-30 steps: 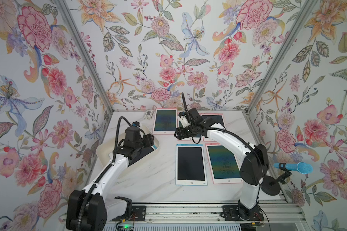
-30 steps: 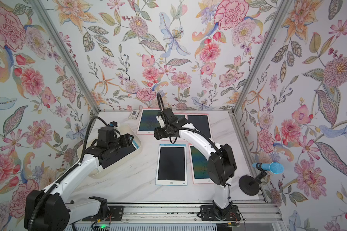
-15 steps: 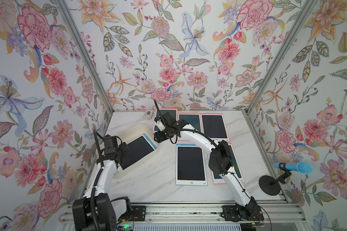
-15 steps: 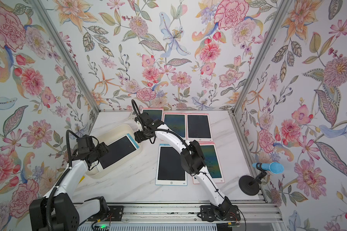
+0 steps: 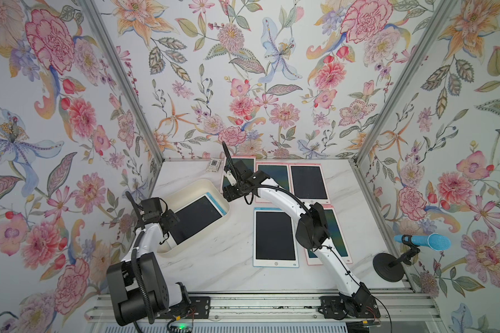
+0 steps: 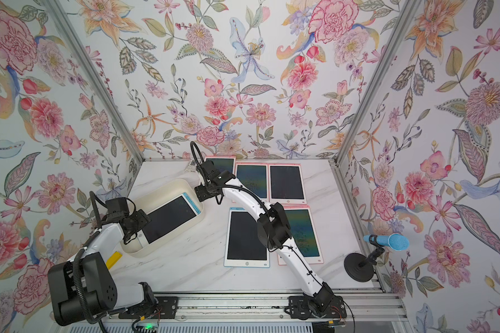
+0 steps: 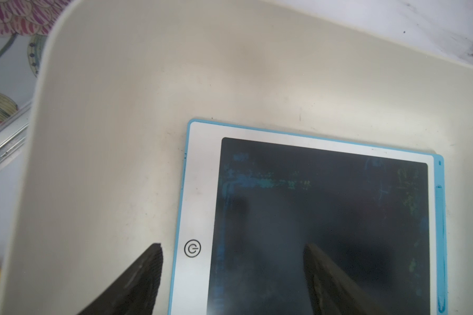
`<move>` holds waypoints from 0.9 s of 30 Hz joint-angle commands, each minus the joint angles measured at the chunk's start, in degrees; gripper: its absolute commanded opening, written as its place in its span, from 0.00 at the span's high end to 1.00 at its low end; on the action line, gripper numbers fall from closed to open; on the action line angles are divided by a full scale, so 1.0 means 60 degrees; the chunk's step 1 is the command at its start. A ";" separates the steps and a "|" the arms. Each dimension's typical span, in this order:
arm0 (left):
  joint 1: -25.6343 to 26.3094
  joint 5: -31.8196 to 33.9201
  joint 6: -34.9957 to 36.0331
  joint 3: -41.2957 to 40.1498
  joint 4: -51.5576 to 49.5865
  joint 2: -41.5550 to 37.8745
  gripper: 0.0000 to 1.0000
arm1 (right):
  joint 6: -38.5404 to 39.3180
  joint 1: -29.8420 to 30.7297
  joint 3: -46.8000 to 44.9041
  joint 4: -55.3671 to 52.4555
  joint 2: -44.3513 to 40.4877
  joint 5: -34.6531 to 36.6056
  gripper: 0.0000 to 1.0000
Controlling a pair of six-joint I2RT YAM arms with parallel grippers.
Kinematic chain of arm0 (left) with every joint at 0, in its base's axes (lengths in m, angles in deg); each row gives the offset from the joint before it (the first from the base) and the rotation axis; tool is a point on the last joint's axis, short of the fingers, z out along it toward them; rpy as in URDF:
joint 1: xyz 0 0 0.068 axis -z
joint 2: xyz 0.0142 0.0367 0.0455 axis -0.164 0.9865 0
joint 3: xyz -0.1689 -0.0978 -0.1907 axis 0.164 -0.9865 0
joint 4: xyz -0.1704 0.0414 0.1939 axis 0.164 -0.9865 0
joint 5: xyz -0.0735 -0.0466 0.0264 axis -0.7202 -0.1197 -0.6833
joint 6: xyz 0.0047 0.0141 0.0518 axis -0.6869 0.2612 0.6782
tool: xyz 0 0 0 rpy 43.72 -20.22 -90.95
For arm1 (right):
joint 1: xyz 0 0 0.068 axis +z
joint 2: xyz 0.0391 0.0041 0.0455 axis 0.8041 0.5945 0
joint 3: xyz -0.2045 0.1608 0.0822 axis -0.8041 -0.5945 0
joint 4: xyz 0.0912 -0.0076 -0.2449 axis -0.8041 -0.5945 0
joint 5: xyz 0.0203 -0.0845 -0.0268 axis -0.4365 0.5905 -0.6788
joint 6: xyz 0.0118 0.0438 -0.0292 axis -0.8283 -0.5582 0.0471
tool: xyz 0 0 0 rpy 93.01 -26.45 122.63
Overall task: Take out the writing tablet from the storage box
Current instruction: Pick up the writing tablet from the storage box.
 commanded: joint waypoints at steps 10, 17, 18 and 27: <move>-0.0234 0.0815 0.0004 0.0281 -0.0192 0.0950 0.14 | -0.0069 -0.0246 0.0878 -0.0138 0.0816 -0.1482 0.27; -0.0256 0.0316 0.0112 0.0493 0.0045 0.1899 0.14 | -0.0122 -0.0233 0.0928 0.0030 0.1061 -0.2227 0.27; -0.0250 0.0125 0.0126 0.0479 0.0154 0.1997 0.14 | -0.0111 -0.0211 0.0918 0.0103 0.1109 -0.2391 0.27; -0.0235 -0.0797 0.0185 0.0245 0.0827 0.2453 0.14 | -0.0211 -0.0008 0.1250 0.0318 0.1508 -0.3248 0.27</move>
